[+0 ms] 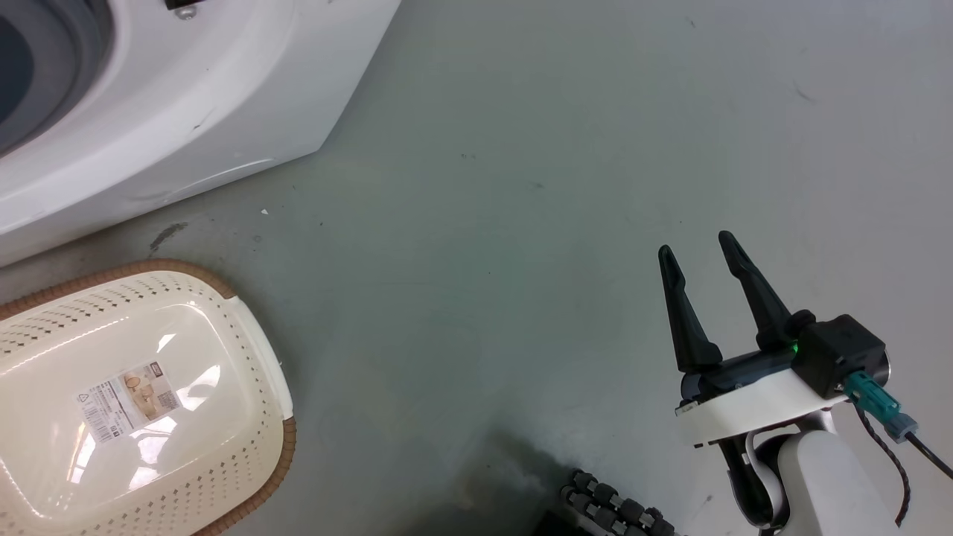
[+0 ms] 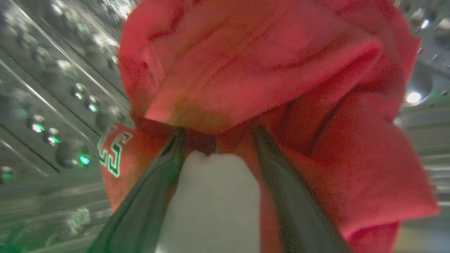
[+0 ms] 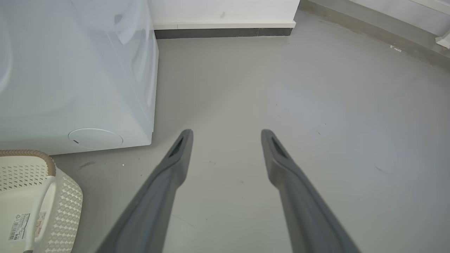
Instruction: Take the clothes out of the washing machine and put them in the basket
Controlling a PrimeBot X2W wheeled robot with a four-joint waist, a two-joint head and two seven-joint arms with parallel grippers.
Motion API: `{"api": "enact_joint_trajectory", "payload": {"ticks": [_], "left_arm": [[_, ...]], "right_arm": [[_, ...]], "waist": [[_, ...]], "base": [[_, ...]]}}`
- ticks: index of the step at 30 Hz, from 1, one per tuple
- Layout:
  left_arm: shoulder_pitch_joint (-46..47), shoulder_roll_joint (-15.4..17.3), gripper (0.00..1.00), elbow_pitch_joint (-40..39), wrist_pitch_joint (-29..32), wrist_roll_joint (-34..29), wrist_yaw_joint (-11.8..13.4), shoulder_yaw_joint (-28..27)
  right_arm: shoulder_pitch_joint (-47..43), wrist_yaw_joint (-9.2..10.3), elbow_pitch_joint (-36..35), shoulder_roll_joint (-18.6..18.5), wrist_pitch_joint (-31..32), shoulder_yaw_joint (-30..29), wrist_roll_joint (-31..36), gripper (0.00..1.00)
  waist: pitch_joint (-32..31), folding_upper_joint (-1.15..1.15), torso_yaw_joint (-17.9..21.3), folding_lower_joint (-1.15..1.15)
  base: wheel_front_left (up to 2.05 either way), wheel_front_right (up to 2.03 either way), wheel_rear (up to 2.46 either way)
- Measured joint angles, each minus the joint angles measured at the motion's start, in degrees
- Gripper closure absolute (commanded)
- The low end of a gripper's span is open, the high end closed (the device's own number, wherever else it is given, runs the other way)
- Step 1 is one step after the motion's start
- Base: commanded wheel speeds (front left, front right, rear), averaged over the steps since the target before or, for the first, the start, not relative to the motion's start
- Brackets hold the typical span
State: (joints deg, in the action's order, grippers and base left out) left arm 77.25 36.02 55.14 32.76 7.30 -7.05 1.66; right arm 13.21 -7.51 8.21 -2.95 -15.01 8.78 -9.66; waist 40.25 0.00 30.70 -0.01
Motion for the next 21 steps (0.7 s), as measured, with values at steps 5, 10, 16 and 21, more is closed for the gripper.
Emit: {"api": "enact_joint_trajectory", "payload": {"ticks": [5, 10, 16, 21], "left_arm": [[0.4, 0.6, 1.0, -1.15, 5.57, 1.48, -0.02, -0.23], [-0.91, 0.94, 1.0, -3.76, 7.11, 2.1, 0.77, -0.52], [-4.49, 1.24, 1.0, -9.55, -0.92, 0.88, 2.29, 0.4], [-8.65, -0.16, 1.0, -11.45, -10.24, 0.76, 4.38, 0.37]], "right_arm": [[0.01, -0.01, -0.23, 0.0, -0.01, 0.53, -0.59, 0.0], [0.46, -0.01, -0.21, 0.0, -0.01, 0.75, -1.04, 0.0], [0.74, 0.0, 0.52, 0.01, -0.02, 0.16, -1.31, 0.0], [0.92, -0.01, 0.77, 0.03, -0.02, -0.29, -1.51, 0.0]], "waist": [[0.5, 0.0, 0.38, 0.0], [0.53, 0.0, 0.69, 0.0], [-0.83, 0.0, 0.7, 0.0], [-2.89, 0.0, 0.15, 0.0]], "base": [[0.0, 0.0, 0.0], [0.0, 0.0, 0.0], [0.0, 0.0, 0.0], [0.0, 0.0, 0.0]]}}
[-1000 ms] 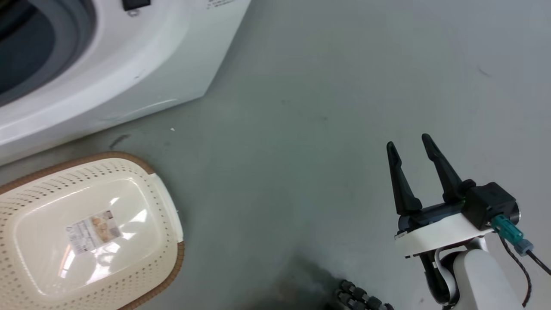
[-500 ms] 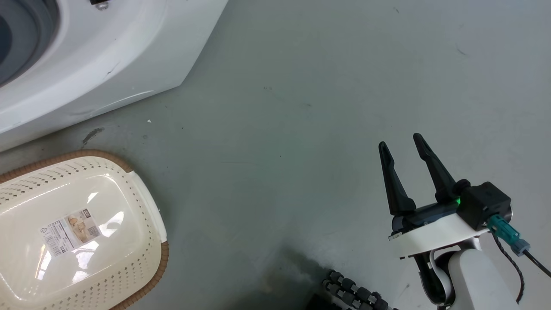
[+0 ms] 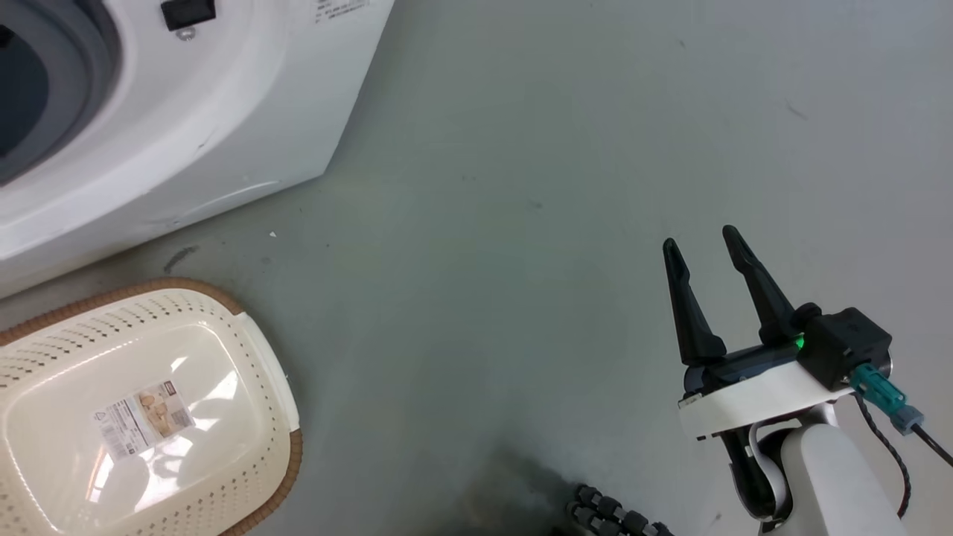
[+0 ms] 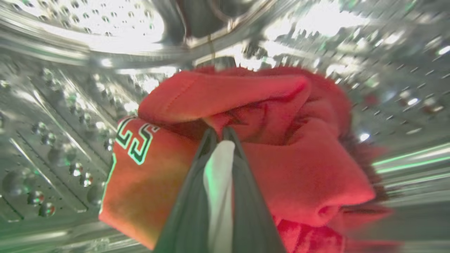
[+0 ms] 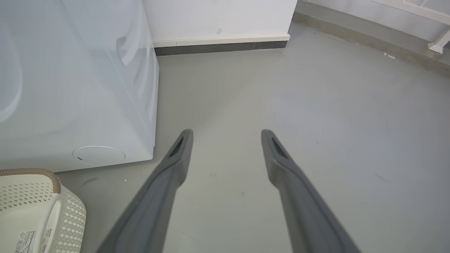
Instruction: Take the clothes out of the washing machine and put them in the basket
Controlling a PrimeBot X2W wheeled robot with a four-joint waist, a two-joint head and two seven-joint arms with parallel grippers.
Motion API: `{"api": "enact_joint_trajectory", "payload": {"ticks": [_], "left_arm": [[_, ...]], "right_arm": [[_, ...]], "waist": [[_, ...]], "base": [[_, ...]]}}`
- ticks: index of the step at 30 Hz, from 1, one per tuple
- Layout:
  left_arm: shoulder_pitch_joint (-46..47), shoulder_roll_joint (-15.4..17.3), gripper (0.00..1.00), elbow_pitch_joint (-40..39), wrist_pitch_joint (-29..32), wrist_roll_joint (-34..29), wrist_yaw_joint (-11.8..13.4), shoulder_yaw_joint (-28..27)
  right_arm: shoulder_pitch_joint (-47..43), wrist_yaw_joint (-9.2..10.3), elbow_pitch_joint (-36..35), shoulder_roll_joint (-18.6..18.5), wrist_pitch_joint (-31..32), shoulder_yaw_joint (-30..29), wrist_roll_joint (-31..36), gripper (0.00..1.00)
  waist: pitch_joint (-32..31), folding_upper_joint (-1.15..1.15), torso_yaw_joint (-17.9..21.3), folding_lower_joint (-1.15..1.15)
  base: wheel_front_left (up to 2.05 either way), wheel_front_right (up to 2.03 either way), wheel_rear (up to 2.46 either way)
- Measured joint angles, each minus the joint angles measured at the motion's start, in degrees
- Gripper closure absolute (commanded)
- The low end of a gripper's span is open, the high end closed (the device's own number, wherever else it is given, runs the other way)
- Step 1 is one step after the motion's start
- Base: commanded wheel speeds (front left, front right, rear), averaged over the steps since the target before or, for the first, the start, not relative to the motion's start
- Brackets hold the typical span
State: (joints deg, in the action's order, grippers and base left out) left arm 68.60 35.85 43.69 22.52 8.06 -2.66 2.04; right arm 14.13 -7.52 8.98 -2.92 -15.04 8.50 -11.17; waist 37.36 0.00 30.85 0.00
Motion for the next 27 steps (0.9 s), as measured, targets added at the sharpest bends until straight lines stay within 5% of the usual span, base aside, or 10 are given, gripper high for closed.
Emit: {"api": "enact_joint_trajectory", "payload": {"ticks": [6, 15, 27], "left_arm": [[-6.71, -2.43, 1.0, 2.7, -13.01, 2.11, 1.74, -1.83], [-17.3, -7.84, 1.0, 8.83, -29.06, 6.38, 1.03, -3.98], [-28.09, -14.59, 1.0, 7.36, -37.2, 7.86, -1.03, -2.9]], "right_arm": [[-0.04, 0.0, 0.98, 0.03, 0.0, -0.57, -0.01, 0.0], [-3.11, 0.01, 2.87, 0.02, 0.0, -2.5, 2.13, 0.0], [-9.34, 0.01, 0.19, 0.04, 4.53, -4.64, 6.21, 0.0]], "waist": [[-4.07, 0.0, -0.66, 0.0], [-13.36, 0.0, -2.6, 0.0], [-27.47, 0.0, -8.38, 0.02]], "base": [[0.0, 0.0, 0.0], [0.0, 0.0, 0.0], [0.0, 0.0, 0.0]]}}
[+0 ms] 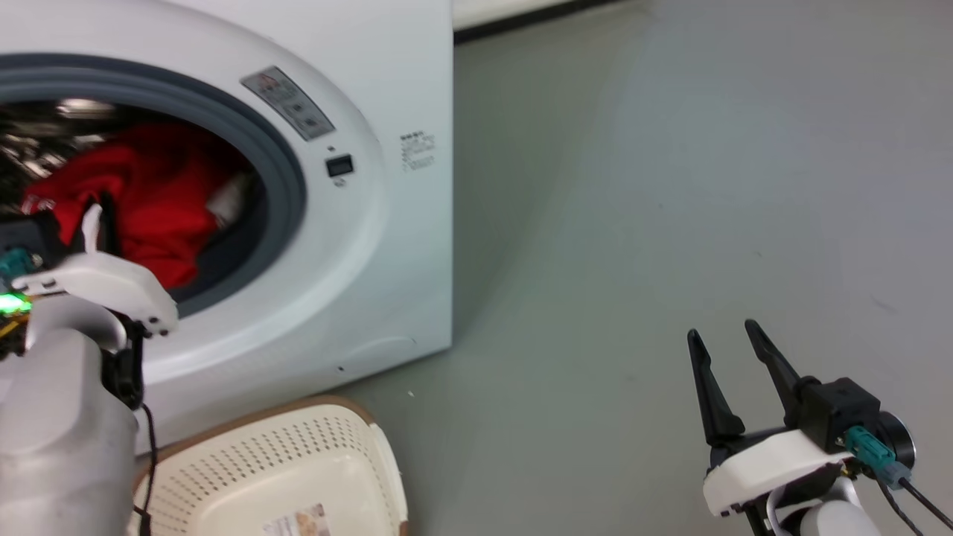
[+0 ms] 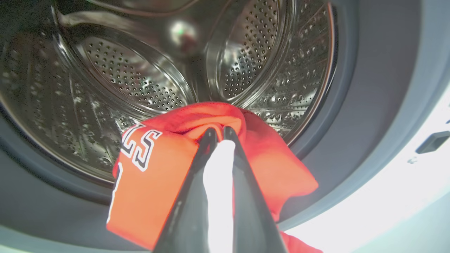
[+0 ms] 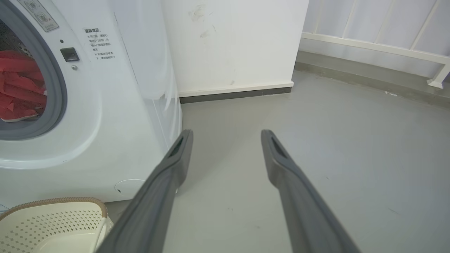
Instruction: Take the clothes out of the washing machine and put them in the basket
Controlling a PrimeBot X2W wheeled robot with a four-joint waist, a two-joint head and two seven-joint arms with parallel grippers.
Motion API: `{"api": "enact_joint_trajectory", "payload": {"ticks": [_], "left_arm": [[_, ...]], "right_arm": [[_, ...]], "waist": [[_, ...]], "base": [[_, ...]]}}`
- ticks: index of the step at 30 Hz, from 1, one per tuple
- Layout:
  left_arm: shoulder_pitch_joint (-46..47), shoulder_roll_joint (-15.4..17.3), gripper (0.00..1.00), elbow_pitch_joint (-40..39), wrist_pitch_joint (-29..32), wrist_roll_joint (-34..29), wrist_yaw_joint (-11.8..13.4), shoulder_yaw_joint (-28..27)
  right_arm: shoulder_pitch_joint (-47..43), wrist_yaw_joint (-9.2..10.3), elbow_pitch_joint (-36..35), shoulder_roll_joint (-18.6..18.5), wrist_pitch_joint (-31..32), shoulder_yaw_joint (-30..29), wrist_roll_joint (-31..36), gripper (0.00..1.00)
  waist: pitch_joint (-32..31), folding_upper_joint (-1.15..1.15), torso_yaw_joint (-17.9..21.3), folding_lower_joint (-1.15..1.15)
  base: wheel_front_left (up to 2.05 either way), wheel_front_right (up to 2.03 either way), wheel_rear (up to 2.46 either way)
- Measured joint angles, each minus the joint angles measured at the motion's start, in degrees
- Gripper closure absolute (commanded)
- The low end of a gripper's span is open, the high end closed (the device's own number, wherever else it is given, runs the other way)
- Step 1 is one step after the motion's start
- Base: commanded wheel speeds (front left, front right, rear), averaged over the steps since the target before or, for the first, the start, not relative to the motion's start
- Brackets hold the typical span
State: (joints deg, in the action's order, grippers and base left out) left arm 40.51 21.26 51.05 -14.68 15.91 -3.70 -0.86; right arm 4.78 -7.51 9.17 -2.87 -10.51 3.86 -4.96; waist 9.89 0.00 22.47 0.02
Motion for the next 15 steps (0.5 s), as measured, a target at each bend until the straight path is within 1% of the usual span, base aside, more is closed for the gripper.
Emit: {"api": "enact_joint_trajectory", "payload": {"ticks": [3, 8, 12, 15], "left_arm": [[-3.27, -1.41, 1.0, -3.09, -0.15, 0.31, -0.29, 0.07], [-9.32, -3.65, 1.0, -11.04, -0.22, -0.03, -0.32, 0.57], [-15.05, -5.22, 1.0, -18.96, 0.07, -0.1, 0.68, 1.34], [-18.99, -5.9, 1.0, -26.21, 2.07, -0.14, 1.49, 2.27]], "right_arm": [[-1.79, -0.01, -1.37, 0.01, 1.53, -0.65, 0.48, 0.0], [-5.06, 0.0, -3.69, -0.02, 3.77, -1.97, 1.57, 0.0], [-7.69, 0.0, -5.7, -0.03, 5.08, -3.44, 1.69, 0.0], [-8.89, 0.0, -6.93, -0.03, 5.89, -4.49, 1.7, 0.0]], "waist": [[-3.23, 0.0, -1.71, 0.0], [-8.01, 0.0, -4.81, 0.0], [-10.82, 0.0, -7.54, 0.01], [-12.05, 0.0, -9.78, 0.0]], "base": [[0.0, 0.0, 0.0], [0.0, 0.0, 0.0], [0.0, 0.0, 0.0], [0.0, 0.0, 0.0]]}}
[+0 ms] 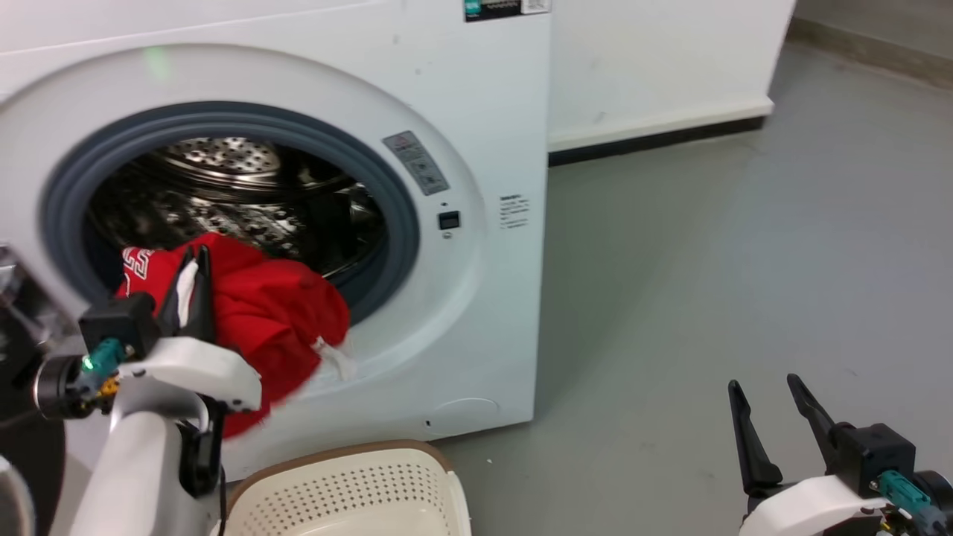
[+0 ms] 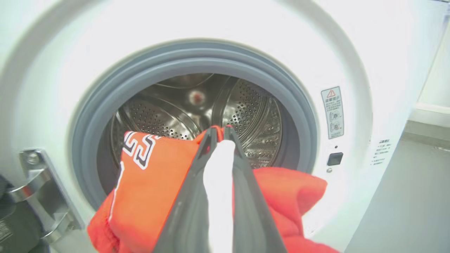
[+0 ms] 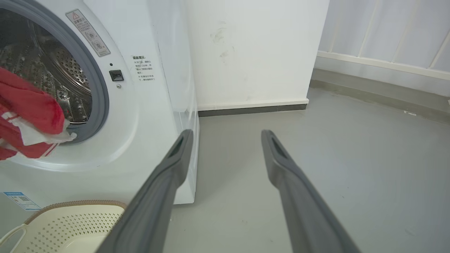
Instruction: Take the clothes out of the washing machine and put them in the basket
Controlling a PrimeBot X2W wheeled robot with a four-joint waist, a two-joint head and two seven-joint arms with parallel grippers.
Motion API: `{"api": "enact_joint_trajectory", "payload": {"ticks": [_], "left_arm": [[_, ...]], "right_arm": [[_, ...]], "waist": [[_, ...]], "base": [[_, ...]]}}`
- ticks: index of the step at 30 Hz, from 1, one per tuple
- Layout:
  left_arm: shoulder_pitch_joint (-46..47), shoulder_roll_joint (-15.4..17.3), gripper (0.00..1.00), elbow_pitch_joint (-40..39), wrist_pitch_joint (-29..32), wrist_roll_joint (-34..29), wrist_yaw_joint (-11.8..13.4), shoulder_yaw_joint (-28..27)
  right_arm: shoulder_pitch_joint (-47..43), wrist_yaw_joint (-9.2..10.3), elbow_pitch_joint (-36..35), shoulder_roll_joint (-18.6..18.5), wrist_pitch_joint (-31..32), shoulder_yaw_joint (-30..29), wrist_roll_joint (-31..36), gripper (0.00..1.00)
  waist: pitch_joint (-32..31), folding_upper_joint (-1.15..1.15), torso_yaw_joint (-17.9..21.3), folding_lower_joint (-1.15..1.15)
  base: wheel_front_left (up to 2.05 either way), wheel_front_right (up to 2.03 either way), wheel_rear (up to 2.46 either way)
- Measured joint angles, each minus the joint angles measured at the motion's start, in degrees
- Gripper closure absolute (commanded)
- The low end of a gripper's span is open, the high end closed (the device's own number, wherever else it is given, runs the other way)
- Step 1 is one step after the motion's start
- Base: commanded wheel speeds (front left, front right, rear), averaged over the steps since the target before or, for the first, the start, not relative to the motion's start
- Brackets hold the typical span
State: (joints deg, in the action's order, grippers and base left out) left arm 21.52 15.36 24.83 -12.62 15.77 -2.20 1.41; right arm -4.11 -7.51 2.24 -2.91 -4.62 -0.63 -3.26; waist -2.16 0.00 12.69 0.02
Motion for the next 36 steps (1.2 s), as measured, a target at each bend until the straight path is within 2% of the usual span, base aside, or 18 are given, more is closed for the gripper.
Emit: {"api": "enact_joint_trajectory", "payload": {"ticks": [9, 14, 18, 22, 26, 36], "left_arm": [[-17.22, -2.59, 1.0, -20.81, 8.23, 0.19, 4.47, 1.45], [-24.55, -4.38, 1.0, -22.28, 10.7, 1.59, 5.24, 2.42], [-26.52, -5.97, 1.0, -18.63, 10.24, 2.27, 5.83, 3.09], [-25.77, -7.44, 1.0, -13.08, 8.01, 3.26, 5.35, 3.68], [-21.48, -8.42, 1.0, -6.06, 5.17, 4.17, 4.89, 3.37], [-5.49, -8.32, 1.0, 14.03, 0.3, 3.78, 2.44, 4.15]], "right_arm": [[-1.44, 0.0, -2.13, 0.01, 1.7, -0.32, 0.67, 0.0], [-1.46, 0.0, -2.63, 0.0, 2.12, 0.11, 0.74, 0.0], [-0.64, 0.0, -3.03, 0.0, 2.21, 0.6, 0.71, 0.0], [1.19, 0.0, -3.69, -0.02, 1.82, 0.63, 0.73, 0.0], [3.72, 0.0, -3.69, -0.01, 1.55, 1.12, 0.71, 0.0], [10.17, -0.01, -3.78, -0.02, -0.25, 2.41, 0.02, 0.0]], "waist": [[-1.62, 0.0, -3.92, -0.01], [-0.46, 0.0, -4.26, -0.02], [1.33, 0.0, -4.0, -0.02], [4.4, 0.0, -3.7, -0.02], [8.34, 0.0, -3.29, -0.03], [20.4, 0.0, -1.9, -0.03]], "base": [[0.0, 0.0, 0.0], [0.0, 0.0, 0.0], [0.0, 0.0, 0.0], [0.0, 0.0, 0.0], [0.0, 0.0, 0.0], [0.0, 0.0, 0.0]]}}
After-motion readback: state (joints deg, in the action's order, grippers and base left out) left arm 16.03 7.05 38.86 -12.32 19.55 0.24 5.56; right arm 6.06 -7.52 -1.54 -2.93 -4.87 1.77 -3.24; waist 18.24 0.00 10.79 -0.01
